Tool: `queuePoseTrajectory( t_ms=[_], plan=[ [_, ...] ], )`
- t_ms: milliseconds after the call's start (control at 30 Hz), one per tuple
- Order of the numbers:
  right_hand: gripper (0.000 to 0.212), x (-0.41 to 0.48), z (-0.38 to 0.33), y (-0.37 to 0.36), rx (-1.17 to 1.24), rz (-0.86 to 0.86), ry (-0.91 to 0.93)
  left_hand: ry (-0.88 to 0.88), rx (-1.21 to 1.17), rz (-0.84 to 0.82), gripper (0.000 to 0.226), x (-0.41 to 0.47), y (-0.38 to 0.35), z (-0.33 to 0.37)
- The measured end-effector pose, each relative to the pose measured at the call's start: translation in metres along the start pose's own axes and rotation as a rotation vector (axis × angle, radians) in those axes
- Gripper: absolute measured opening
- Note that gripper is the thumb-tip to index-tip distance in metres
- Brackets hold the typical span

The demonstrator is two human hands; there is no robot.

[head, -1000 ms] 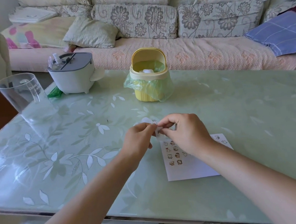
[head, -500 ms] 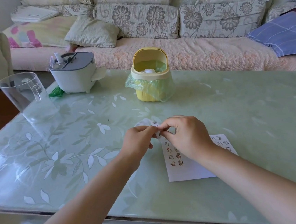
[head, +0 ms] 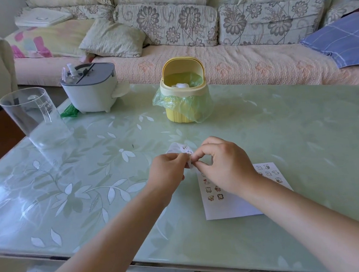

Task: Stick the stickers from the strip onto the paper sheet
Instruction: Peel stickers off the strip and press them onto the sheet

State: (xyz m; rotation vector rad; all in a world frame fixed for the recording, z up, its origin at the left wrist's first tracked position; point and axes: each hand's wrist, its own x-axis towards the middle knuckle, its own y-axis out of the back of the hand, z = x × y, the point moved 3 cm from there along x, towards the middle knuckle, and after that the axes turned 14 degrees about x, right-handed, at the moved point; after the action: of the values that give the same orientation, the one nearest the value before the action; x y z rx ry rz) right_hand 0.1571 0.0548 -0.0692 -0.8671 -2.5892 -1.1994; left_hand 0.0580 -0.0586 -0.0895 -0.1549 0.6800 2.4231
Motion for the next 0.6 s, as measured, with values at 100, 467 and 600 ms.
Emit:
queuePoseTrajectory(
  t_ms=[100,467,600],
  plan=[
    [0.008,0.0,0.001,0.003,0.175,-0.029,-0.12,-0.086,0.182,0.076,0.025,0.007,-0.001,-0.005],
    [0.003,-0.017,0.019,0.034,0.489,-0.137,-0.562,-0.534,0.756,0.318,0.023,-0.016,-0.013,0.003],
    [0.002,-0.029,0.03,0.04,0.442,-0.201,-0.621,-0.725,0.682,0.33,0.017,-0.023,-0.018,0.003]
  ],
)
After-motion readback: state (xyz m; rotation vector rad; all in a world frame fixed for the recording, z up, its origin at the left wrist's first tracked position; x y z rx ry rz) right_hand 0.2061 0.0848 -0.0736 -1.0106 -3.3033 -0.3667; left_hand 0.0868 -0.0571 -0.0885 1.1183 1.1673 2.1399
